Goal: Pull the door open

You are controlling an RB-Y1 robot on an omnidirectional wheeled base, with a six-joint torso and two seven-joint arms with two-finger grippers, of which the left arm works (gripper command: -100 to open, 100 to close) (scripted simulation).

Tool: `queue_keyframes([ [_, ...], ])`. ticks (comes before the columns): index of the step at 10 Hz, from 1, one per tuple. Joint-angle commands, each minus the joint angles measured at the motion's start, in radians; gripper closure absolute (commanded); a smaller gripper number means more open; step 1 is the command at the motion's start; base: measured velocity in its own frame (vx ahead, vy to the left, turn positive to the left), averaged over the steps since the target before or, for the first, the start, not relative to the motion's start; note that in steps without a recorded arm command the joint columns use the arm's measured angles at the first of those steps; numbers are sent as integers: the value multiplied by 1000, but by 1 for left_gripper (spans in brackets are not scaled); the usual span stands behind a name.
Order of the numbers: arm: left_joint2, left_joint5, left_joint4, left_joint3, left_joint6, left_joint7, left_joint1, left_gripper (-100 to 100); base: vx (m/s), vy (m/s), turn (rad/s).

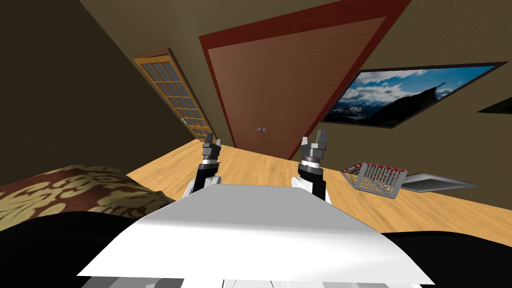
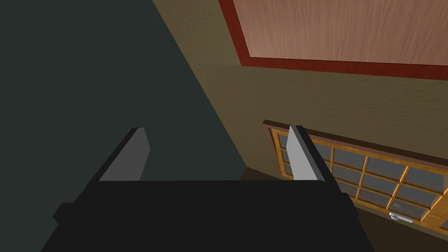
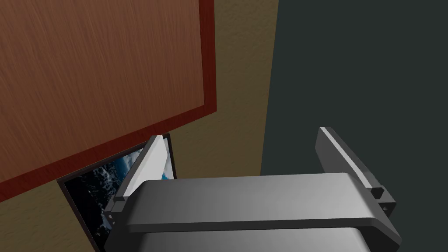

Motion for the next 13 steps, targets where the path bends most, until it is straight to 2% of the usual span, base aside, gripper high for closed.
queue_keyframes([
  [1, 6, 2, 28, -2, -9, 4, -10, -100, 58, -24, -1],
  [3, 16, 5, 73, -4, -24, 11, -25, -100, 100, -37, -31],
  [7, 28, 10, 133, -8, -44, 20, -46, -100, 75, -19, -15],
  [8, 34, 12, 166, -10, -55, 25, -57, -100, 93, -27, -24],
  [13, 54, 20, 269, -16, -89, 41, -92, -100, 94, -31, -21],
])
